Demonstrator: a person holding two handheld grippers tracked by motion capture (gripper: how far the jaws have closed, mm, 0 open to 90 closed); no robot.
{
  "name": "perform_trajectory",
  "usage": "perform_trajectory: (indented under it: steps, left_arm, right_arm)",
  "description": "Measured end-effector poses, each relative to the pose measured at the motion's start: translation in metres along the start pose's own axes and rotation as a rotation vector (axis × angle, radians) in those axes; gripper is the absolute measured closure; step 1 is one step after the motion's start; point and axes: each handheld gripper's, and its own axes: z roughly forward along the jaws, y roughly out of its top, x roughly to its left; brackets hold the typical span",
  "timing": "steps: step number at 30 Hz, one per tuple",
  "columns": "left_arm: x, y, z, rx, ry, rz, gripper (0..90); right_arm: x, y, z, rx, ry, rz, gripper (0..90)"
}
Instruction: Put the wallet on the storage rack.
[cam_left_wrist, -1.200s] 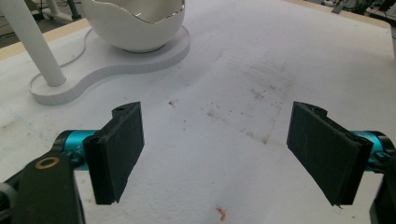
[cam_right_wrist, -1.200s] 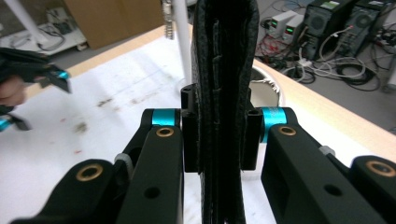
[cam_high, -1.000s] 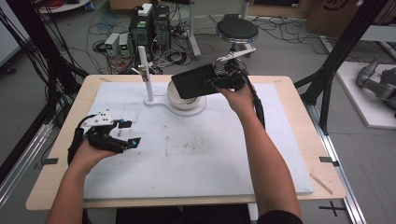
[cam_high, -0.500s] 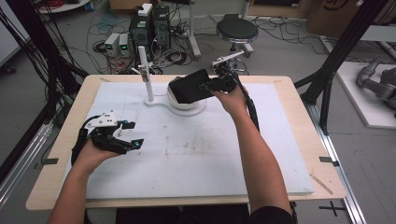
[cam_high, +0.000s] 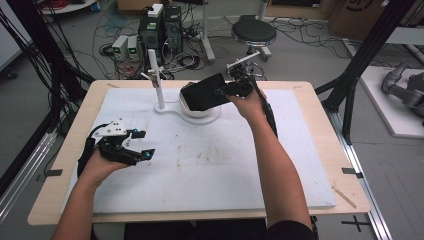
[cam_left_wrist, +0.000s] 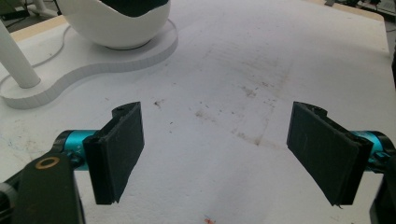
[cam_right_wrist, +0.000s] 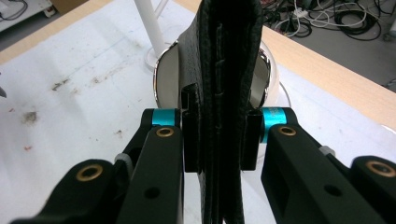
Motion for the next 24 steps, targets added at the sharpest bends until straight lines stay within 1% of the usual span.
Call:
perform_trajectory:
  steps: [1,4,6,7,9,10,11,13,14,16,18,20,21,22,23,24]
  left_arm:
    - [0.000,0.000,0.000,0.000,0.000,-0.002,19.0]
    - [0.000,0.000,0.001,0.003,0.000,-0.001,19.0]
    - [0.000,0.000,0.001,0.004,-0.003,-0.001,19.0]
    - [0.000,0.000,0.001,0.004,-0.003,-0.001,19.0]
    - [0.000,0.000,0.001,0.002,-0.002,-0.001,19.0]
    - [0.000,0.000,0.001,0.000,-0.002,-0.001,19.0]
    - [0.000,0.000,0.001,-0.001,-0.002,-0.002,19.0]
    - [0.000,0.000,0.001,-0.002,-0.003,0.001,19.0]
    - [0.000,0.000,0.001,-0.002,-0.003,0.001,19.0]
    - [0.000,0.000,0.001,-0.002,-0.003,0.002,19.0]
    - [0.000,0.000,0.001,-0.002,-0.005,0.002,19.0]
    - [0.000,0.000,0.001,-0.005,-0.005,0.001,19.0]
    - [0.000,0.000,0.001,-0.005,-0.005,0.001,19.0]
    - [0.000,0.000,0.001,-0.005,-0.005,0.000,19.0]
    - [0.000,0.000,0.001,-0.004,-0.006,-0.001,19.0]
    - [0.001,0.000,0.001,-0.003,-0.007,-0.001,19.0]
  right_arm:
    - [0.002,0.002,0.000,0.009,-0.010,-0.012,77.1]
    - [0.003,0.007,0.001,0.027,-0.019,-0.012,77.0]
    - [0.003,0.010,0.002,0.033,-0.025,-0.025,77.0]
    - [0.005,0.011,0.002,0.045,-0.024,-0.004,76.9]
    - [0.005,0.013,0.002,0.054,-0.028,0.001,77.0]
    - [0.005,0.014,0.006,0.067,-0.038,-0.021,76.8]
    - [0.007,0.014,0.008,0.075,-0.049,-0.018,76.8]
    - [0.009,0.017,0.011,0.076,-0.047,-0.023,76.6]
    - [0.010,0.019,0.013,0.076,-0.055,-0.032,76.4]
    - [0.011,0.021,0.014,0.075,-0.062,-0.034,76.2]
    - [0.011,0.022,0.015,0.072,-0.064,-0.032,76.0]
    - [0.008,0.022,0.016,0.064,-0.071,-0.013,74.7]
    - [0.008,0.022,0.016,0.064,-0.071,-0.013,74.7]
    - [0.005,0.021,0.017,0.061,-0.080,0.002,69.9]
    - [0.005,0.021,0.017,0.061,-0.080,0.002,69.9]
    - [0.004,0.021,0.017,0.062,-0.095,-0.006,64.6]
